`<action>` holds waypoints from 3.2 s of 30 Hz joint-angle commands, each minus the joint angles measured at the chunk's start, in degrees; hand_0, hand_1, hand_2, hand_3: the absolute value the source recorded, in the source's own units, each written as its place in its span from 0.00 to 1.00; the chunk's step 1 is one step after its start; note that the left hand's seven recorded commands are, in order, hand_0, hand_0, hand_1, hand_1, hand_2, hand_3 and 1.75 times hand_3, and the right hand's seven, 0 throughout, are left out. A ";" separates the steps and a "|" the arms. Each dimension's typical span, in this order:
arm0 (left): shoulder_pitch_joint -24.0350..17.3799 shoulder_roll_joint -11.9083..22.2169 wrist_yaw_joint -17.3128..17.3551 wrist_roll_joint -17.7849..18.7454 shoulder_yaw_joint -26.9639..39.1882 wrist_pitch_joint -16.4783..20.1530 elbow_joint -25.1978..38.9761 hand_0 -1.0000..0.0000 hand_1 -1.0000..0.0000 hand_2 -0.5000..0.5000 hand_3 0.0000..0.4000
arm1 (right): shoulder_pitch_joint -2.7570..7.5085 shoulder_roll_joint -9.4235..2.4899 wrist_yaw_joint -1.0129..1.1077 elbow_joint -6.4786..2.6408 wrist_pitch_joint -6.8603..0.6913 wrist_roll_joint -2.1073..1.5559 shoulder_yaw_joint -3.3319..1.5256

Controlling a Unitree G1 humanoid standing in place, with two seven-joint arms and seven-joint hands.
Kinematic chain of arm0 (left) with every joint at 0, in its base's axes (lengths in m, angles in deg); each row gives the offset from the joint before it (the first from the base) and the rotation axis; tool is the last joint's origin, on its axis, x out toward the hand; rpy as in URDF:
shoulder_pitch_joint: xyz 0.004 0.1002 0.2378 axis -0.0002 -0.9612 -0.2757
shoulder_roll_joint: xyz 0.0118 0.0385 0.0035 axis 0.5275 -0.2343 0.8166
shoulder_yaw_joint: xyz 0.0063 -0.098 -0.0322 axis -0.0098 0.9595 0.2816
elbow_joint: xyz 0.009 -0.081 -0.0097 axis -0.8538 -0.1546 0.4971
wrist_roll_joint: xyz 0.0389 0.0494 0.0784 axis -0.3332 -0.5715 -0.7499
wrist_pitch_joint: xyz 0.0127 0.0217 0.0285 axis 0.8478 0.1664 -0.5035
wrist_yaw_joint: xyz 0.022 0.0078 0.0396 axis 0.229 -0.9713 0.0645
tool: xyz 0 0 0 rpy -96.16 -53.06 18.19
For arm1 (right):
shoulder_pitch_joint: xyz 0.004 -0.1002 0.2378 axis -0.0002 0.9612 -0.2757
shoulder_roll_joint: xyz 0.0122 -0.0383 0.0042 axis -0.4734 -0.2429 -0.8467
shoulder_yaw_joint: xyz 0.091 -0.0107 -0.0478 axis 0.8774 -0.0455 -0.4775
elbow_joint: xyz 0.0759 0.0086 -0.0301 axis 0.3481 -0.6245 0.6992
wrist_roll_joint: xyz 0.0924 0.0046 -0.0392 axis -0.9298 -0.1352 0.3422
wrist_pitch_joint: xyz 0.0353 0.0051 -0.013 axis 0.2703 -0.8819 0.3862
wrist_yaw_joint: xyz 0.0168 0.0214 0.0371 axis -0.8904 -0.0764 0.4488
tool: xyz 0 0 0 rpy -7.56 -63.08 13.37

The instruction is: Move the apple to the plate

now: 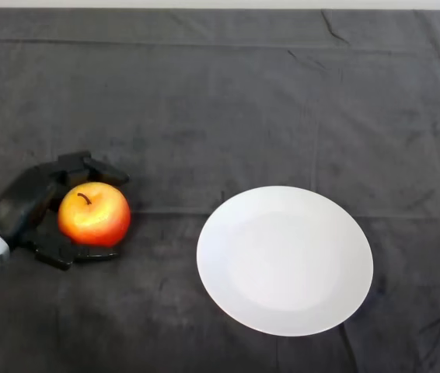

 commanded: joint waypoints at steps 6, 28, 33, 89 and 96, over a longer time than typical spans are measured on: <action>5.25 0.47 -3.88 -1.63 -0.17 -0.95 4.25 0.00 0.00 0.50 1.00 | 0.13 0.35 0.10 -0.78 -0.02 -0.39 0.48; 4.47 -7.43 -14.43 -6.99 -5.26 -4.58 17.20 0.00 0.00 0.50 1.00 | 0.33 0.37 0.14 -0.42 -0.14 -0.44 0.52; 4.23 -9.28 -15.43 -8.08 -7.47 -4.26 18.82 0.00 0.00 0.50 1.00 | 0.39 0.37 0.16 -0.30 -0.19 -0.45 0.53; 8.78 -15.97 -19.26 -3.05 -39.17 -2.59 3.89 1.00 1.00 0.50 0.00 | 0.21 0.36 0.16 -0.58 -0.16 -0.38 0.52; 9.51 -15.85 -18.61 -1.93 -39.44 -1.71 3.28 1.00 1.00 0.50 0.00 | 0.15 0.36 0.14 -0.70 -0.10 -0.37 0.50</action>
